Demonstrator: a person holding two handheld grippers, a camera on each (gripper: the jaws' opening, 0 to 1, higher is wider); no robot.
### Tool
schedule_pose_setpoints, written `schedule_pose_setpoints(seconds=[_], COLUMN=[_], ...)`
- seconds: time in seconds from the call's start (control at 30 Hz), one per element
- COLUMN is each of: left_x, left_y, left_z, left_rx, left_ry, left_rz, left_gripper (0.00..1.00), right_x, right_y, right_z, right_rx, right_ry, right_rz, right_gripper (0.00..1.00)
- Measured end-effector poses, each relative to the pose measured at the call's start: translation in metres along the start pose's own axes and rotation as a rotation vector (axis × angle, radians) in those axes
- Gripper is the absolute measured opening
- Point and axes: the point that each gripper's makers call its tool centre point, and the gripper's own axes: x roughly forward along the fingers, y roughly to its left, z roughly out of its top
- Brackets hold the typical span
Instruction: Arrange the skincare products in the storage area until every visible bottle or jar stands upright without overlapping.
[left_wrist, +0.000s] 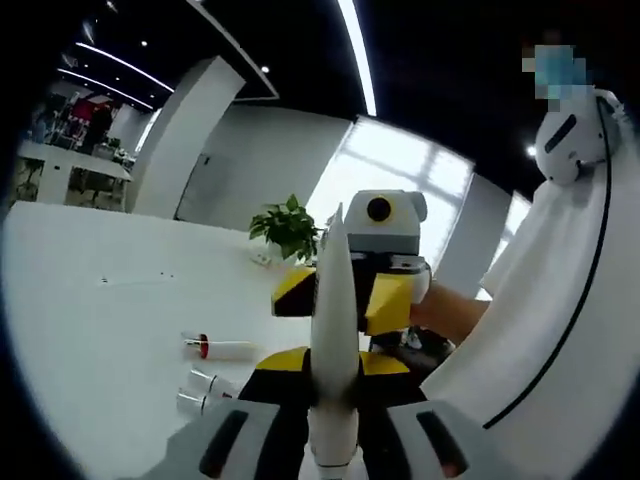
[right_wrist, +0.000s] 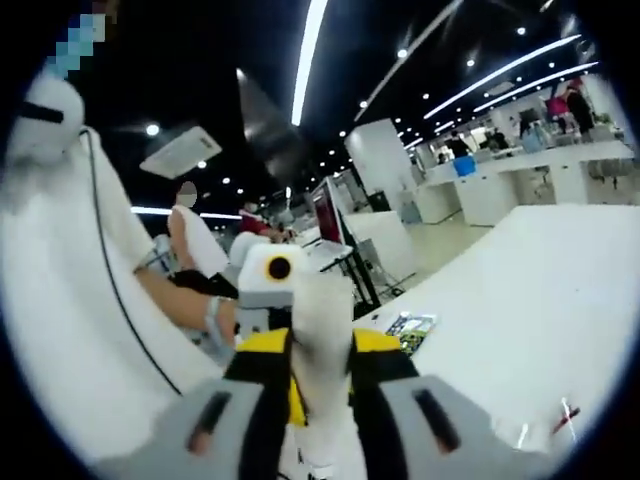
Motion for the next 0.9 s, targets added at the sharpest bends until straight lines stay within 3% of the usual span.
schedule_pose_setpoints(seconds=[0.33, 0.7, 0.77, 0.9], left_x=[0.004, 0.014, 0.015, 0.016], left_y=[-0.022, -0.036, -0.036, -0.035], left_z=[0.006, 0.007, 0.005, 0.008], left_rx=[0.005, 0.017, 0.019, 0.000], left_ry=[-0.015, 0.026, 0.034, 0.026], left_rz=[-0.124, -0.176, -0.179, -0.176], left_gripper=[0.15, 0.16, 0.16, 0.17], right_x=[-0.009, -0.013, -0.015, -0.017], right_y=[0.019, 0.031, 0.032, 0.030], right_z=[0.009, 0.008, 0.004, 0.007], right_rx=[0.128, 0.098, 0.045, 0.034], right_ry=[-0.056, 0.008, 0.038, 0.019], right_rz=[0.123, 0.135, 0.130, 0.113], right_gripper=[0.14, 0.12, 0.11, 0.09])
